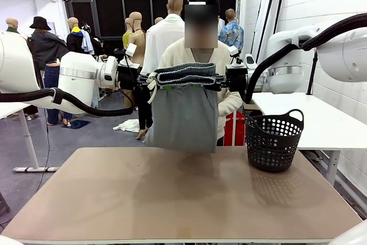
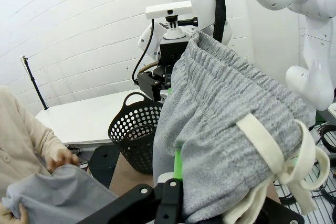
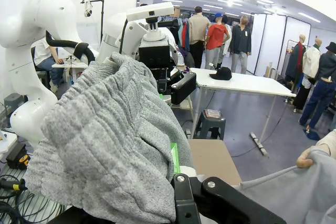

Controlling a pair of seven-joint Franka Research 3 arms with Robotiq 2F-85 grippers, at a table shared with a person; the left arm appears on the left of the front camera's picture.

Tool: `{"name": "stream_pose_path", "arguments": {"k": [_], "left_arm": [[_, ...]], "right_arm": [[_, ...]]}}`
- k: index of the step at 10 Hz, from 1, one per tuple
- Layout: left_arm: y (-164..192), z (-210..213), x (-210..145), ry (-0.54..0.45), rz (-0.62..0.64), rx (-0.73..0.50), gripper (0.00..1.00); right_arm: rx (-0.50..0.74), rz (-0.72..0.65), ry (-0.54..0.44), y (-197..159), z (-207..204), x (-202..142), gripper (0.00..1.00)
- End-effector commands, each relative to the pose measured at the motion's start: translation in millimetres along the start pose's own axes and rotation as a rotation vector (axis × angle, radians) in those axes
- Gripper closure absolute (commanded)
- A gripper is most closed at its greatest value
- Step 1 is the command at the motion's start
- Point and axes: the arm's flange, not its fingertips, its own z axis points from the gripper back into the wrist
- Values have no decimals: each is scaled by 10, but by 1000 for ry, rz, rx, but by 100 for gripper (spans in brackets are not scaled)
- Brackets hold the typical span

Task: Fold the training pants.
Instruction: Release the ends of the Training pants and then grab the overlapped ends.

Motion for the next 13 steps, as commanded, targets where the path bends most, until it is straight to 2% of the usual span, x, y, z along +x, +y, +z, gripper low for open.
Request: {"name": "stream_pose_path", "arguments": {"k": [1, 13], "left_arm": [[-32, -1, 29, -19, -11, 19, 100], [-32, -1, 29, -19, -11, 19, 100]], "right_arm": [[9, 1, -4, 10, -9, 10, 100], [9, 1, -4, 10, -9, 10, 100]]}}
